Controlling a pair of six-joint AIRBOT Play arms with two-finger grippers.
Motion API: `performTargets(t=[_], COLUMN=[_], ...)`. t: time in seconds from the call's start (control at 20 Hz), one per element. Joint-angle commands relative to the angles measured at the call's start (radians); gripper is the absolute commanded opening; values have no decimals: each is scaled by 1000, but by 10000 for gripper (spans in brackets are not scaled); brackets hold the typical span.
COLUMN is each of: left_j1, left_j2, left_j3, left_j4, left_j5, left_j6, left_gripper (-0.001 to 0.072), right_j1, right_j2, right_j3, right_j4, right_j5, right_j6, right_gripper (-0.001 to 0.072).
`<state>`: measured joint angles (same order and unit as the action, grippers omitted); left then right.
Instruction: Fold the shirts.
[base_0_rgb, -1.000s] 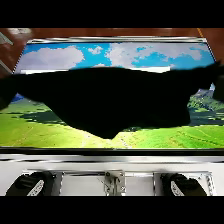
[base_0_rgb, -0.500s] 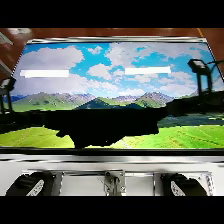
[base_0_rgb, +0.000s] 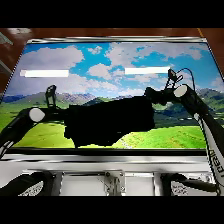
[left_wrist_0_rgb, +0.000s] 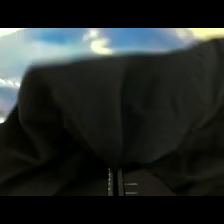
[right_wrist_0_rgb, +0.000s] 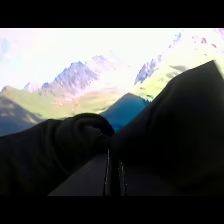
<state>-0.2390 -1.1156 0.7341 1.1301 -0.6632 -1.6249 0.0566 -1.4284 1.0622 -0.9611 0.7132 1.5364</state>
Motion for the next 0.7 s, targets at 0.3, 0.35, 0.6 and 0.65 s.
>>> performTargets(t=[0.3,0.35,0.6,0.65], left_j1=[10,10,8,8], left_j2=[-71,-67,-67,-67], left_j3=[52,60,66,66], left_j4=[-2,-2,-4,-4], left_j5=[7,6,-21,-31], left_j6=[99,101,108,114], left_gripper=[43,43,43,43], right_j1=[-219,-257,-250,-225], right_j2=[44,44,41,41], right_j3=[100,54,-222,-253], right_j4=[-240,-231,-63,-18], right_j5=[665,759,546,440], right_j6=[-123,-116,-78,-67], right_gripper=[595,651,677,677])
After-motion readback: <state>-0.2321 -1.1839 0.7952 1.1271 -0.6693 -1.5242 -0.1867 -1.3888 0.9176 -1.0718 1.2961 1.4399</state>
